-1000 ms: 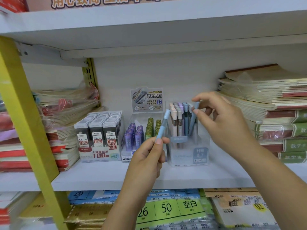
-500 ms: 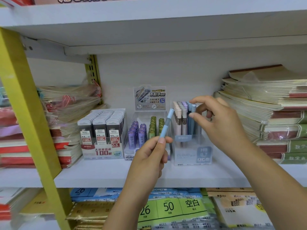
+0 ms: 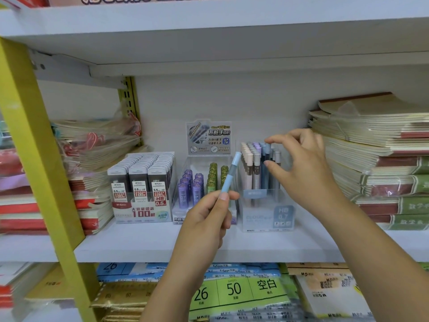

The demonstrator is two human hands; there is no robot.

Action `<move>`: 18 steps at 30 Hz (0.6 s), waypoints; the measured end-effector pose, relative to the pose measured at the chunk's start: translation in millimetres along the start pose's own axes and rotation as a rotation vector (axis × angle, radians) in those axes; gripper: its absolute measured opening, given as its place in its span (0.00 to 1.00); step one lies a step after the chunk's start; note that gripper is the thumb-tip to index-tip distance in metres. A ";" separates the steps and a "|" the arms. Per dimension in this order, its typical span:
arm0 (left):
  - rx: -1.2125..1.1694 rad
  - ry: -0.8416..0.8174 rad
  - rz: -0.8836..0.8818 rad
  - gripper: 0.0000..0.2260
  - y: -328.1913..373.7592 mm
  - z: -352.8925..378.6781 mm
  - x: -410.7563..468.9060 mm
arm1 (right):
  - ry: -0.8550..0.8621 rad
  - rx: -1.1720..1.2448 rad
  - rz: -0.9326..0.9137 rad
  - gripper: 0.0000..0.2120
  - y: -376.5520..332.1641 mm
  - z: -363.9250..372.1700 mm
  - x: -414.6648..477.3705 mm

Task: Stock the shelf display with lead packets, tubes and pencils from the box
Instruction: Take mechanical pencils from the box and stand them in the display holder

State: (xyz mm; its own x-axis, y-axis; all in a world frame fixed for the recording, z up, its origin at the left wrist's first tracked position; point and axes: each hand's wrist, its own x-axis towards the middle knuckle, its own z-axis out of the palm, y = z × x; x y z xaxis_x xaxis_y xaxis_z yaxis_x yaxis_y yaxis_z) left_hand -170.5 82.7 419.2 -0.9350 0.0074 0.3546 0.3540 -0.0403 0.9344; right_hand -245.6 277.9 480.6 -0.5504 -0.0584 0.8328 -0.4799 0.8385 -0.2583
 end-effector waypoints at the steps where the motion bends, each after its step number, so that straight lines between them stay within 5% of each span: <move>1: 0.002 -0.001 0.001 0.12 -0.1 0.4 0.3 | -0.020 -0.005 0.006 0.19 0.9 -0.1 0.1; 7: 0.014 -0.011 0.006 0.12 0.8 1.0 1.5 | -0.181 0.018 0.103 0.19 -0.3 -5.1 -2.0; 12: 0.039 -0.052 0.032 0.12 4.8 5.7 2.4 | 0.071 0.258 -0.010 0.09 -21.1 -24.8 -2.3; 15: 0.053 -0.073 0.055 0.12 7.1 11.8 3.2 | -0.198 0.717 0.137 0.07 -39.0 -38.6 -4.4; 18: 0.071 -0.103 0.064 0.12 6.6 20.1 3.3 | -0.352 0.856 0.180 0.12 -45.4 -42.4 -7.7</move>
State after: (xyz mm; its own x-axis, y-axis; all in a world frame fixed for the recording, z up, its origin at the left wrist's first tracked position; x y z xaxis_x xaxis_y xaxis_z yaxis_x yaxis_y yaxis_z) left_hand -170.9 102.5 427.2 -0.9044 0.1103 0.4122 0.4172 0.0264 0.9084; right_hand -190.5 263.3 506.6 -0.7729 -0.2445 0.5855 -0.6291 0.1754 -0.7572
